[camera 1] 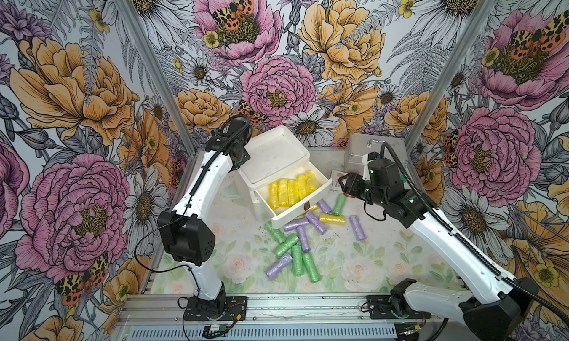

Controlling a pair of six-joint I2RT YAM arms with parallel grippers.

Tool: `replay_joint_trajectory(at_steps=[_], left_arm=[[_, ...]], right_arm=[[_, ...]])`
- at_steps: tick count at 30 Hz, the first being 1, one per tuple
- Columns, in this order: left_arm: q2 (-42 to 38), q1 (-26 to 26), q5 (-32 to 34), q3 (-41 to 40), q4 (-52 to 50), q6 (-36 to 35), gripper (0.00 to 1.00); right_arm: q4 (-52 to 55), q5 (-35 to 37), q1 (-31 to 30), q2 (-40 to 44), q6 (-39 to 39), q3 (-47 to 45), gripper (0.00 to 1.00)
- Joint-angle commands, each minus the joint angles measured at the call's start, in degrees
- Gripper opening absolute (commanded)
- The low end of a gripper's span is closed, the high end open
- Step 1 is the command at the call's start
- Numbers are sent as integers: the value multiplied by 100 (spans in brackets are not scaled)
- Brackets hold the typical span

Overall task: Sort the rolls of trash bags by color and place them into the drawer
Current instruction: Place the roll of trash bags in the drawer, then pick up the roll of trash bags from the center of the board.

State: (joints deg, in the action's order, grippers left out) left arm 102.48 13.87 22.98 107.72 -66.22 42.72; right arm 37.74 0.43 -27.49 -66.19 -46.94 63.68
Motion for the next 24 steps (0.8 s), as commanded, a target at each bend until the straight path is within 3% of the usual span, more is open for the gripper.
replay_joint_trajectory(at_steps=[1,4,10,24], left_arm=[[659,87,-1736,-291,258,835,0],[720,77,-1744,-230,258,804,0],[763,107,-1753,-241,258,817,0],[708,116,-1736,-340,258,773,0]], right_arm=[[330,148,74,89,-819,-985,52],[-17,145,56,157,-1930,-1568,44],[-512,157,44,-200,-3197,-1755,44],[-1171,-209,-125,-1994,-4074,-1095,40]])
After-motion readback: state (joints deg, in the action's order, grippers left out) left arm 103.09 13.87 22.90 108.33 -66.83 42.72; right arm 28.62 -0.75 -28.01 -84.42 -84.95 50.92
